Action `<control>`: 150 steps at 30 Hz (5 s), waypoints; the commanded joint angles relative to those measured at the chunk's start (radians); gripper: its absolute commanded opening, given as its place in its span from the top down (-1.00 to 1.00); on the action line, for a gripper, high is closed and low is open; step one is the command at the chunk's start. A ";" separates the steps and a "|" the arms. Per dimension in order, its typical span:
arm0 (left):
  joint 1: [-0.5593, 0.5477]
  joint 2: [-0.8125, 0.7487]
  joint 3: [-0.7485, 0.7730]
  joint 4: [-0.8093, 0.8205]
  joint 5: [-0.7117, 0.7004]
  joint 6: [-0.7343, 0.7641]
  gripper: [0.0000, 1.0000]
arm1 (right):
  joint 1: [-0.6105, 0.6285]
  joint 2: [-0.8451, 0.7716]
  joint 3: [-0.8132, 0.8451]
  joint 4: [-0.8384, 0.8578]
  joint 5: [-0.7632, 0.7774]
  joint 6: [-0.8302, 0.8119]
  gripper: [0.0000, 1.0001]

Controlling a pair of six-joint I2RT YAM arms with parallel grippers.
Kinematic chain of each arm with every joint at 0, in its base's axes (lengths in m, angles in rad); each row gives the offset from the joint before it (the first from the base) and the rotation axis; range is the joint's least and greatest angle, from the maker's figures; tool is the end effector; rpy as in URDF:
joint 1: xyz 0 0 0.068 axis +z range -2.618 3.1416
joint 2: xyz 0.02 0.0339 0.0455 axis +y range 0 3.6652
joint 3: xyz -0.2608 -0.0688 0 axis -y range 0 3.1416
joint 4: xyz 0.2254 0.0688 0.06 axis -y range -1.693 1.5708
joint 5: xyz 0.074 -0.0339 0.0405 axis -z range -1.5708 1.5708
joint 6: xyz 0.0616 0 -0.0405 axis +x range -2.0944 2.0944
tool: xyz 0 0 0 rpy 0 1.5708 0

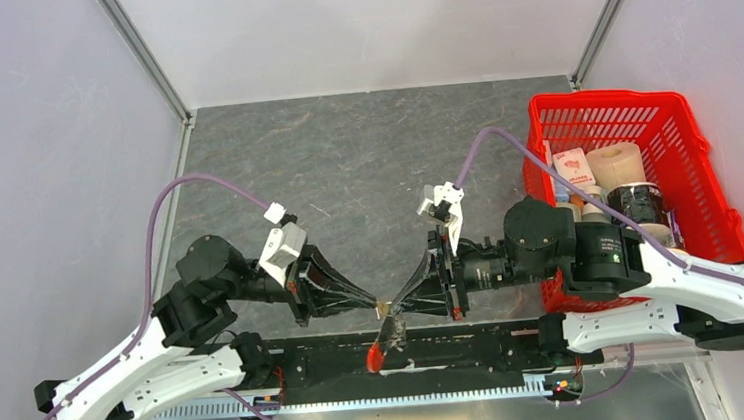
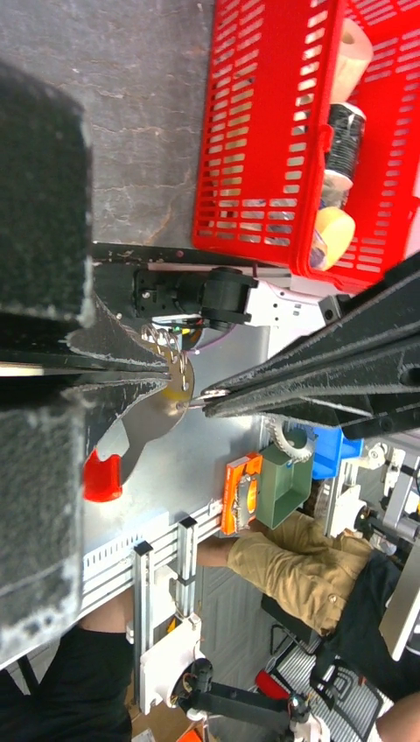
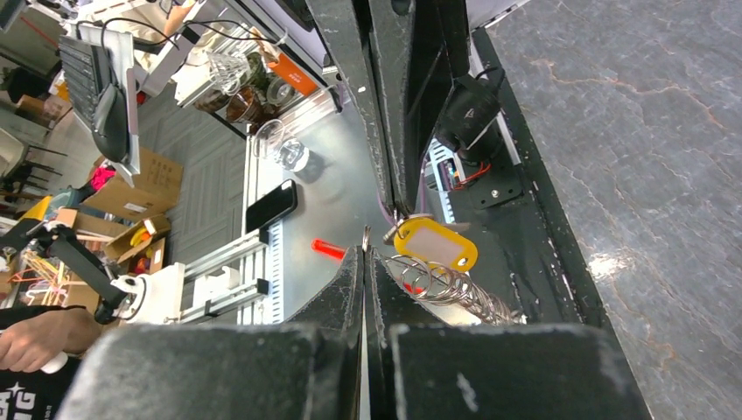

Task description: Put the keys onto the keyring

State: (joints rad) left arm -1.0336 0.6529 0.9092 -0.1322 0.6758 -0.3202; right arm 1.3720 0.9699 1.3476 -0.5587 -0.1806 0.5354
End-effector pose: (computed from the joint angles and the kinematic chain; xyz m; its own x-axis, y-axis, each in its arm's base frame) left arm 0.0369 -0.1372 0.4022 -0.2508 -0.0588 -0.9662 0.9577 -0.1607 -0.2388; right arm 0.0271 0.1907 0.4433 -0.5404 -0.1410 -0.8295 -0.8413 0.1082 0.5297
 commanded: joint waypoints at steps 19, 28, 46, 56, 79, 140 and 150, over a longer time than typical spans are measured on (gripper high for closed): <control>-0.003 -0.043 -0.024 0.213 0.151 -0.061 0.95 | -0.001 0.034 0.008 0.208 -0.212 0.034 1.00; -0.003 -0.065 -0.033 0.244 0.177 -0.084 0.95 | -0.001 0.046 0.016 0.224 -0.222 0.029 1.00; -0.002 -0.077 -0.047 0.284 0.194 -0.109 0.96 | -0.001 0.074 0.025 0.282 -0.262 0.039 1.00; -0.002 -0.093 -0.049 0.297 0.203 -0.115 0.96 | -0.001 0.071 0.017 0.280 -0.248 0.036 1.00; -0.001 -0.097 -0.053 0.323 0.208 -0.127 0.95 | -0.001 0.101 0.006 0.313 -0.265 0.050 1.00; -0.003 -0.132 -0.058 0.315 0.186 -0.138 0.95 | -0.001 0.062 0.021 0.233 -0.236 -0.028 1.00; -0.003 -0.129 -0.058 0.312 0.165 -0.137 0.95 | -0.001 0.074 0.044 0.246 -0.278 -0.027 1.00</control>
State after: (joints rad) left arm -1.0340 0.5247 0.8440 0.1658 0.8608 -0.4511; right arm 1.3720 1.0409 1.3441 -0.3618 -0.4297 0.5217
